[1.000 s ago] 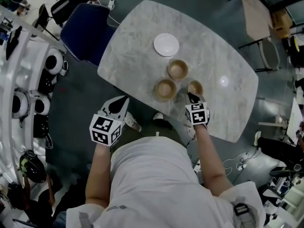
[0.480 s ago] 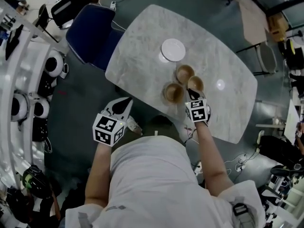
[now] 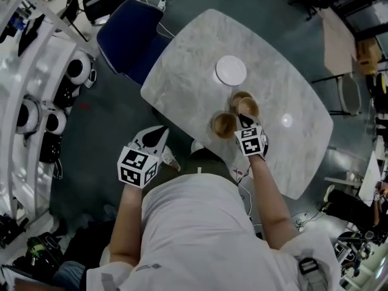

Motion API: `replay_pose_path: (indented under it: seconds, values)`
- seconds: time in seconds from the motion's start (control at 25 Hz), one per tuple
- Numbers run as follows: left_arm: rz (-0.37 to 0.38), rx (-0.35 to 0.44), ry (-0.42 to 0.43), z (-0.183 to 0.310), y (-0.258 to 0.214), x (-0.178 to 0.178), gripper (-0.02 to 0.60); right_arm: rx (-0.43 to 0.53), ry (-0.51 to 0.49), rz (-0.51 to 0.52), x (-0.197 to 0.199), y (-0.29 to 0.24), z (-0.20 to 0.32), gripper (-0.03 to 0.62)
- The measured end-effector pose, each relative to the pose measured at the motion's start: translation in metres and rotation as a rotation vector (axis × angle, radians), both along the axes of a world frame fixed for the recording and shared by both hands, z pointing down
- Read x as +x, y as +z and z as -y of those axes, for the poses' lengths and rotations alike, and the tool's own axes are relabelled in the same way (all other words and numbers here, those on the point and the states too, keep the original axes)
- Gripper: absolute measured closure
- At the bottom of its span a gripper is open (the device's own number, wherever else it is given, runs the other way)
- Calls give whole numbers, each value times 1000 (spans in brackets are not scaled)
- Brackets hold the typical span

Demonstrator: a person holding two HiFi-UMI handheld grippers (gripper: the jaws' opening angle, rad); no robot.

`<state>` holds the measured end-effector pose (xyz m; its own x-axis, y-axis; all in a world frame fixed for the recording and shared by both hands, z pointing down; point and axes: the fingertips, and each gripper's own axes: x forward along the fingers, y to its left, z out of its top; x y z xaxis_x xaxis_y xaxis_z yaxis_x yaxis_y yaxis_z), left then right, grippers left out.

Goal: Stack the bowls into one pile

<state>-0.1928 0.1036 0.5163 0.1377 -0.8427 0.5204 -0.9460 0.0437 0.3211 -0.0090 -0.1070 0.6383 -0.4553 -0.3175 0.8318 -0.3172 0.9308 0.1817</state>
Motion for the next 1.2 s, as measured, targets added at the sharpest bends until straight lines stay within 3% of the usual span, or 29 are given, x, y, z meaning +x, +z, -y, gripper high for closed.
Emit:
replay_pose_path:
  seconds: [0.56, 0.88, 1.2]
  values:
    - [5, -74, -174, -12, 6, 17, 578, -71, -157, -19, -17, 29, 26, 565]
    - [6, -97, -204, -16, 12, 23, 578, -105, -180, -11, -24, 41, 24, 561]
    - [-1, -99, -206, -16, 17, 22, 578, -121, -170, -2, -24, 44, 23, 496]
